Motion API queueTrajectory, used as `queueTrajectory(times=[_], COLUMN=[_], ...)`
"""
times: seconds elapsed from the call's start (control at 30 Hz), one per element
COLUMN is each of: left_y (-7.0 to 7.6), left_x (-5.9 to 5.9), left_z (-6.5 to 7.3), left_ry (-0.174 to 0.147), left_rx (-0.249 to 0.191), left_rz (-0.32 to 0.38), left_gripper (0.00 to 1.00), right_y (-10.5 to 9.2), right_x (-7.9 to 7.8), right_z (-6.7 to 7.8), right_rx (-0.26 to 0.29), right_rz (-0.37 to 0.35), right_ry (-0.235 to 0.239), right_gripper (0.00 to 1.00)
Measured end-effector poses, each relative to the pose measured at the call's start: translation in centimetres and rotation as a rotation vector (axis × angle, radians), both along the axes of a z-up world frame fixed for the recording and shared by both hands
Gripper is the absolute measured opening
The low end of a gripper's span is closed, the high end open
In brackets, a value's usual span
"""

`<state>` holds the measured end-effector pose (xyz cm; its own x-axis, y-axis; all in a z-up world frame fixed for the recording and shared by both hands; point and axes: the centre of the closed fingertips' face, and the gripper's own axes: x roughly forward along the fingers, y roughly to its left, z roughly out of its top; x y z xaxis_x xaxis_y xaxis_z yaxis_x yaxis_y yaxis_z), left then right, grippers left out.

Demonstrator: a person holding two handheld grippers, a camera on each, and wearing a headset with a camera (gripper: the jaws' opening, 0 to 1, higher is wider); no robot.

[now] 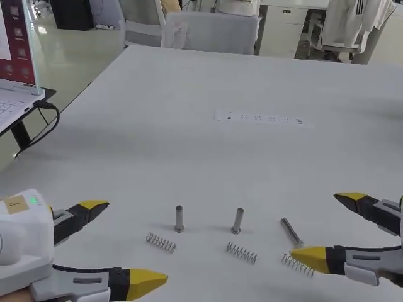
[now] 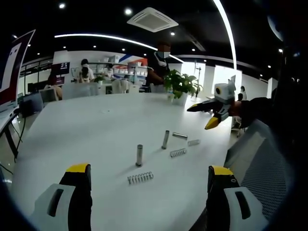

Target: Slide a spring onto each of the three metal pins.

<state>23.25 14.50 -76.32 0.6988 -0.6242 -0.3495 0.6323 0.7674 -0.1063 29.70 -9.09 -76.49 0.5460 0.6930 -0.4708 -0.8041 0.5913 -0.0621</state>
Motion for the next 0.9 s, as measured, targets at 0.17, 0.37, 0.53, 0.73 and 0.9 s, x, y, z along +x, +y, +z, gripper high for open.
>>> queueTrajectory(times=[0.17, 0.37, 0.53, 0.73, 0.9], left_y=[0.1, 0.1, 0.2, 0.3, 0.3], left_x=[-0.1, -0.1, -0.1, 0.0, 0.0], left_z=[0.1, 0.0, 0.0, 0.0, -0.1], left_ry=[-0.002, -0.001, -0.002, -0.003, -0.004], left_rx=[0.0, 0.001, 0.002, 0.003, 0.002], left_rz=[0.005, 0.004, 0.003, 0.005, 0.005], left_gripper=[0.99, 0.99, 0.99, 0.98, 0.99], right_y=[0.3, 0.5, 0.5, 0.6, 0.6], right_x=[0.4, 1.1, 1.9, 2.6, 3.2], right_z=[-0.3, -0.4, -0.7, -1.0, -1.4], right_rx=[-0.017, -0.03, -0.05, -0.074, -0.091], right_rz=[0.008, 0.007, 0.002, -0.004, -0.012], right_ry=[0.004, 0.007, 0.014, 0.023, 0.032], right_gripper=[0.88, 0.87, 0.86, 0.85, 0.84])
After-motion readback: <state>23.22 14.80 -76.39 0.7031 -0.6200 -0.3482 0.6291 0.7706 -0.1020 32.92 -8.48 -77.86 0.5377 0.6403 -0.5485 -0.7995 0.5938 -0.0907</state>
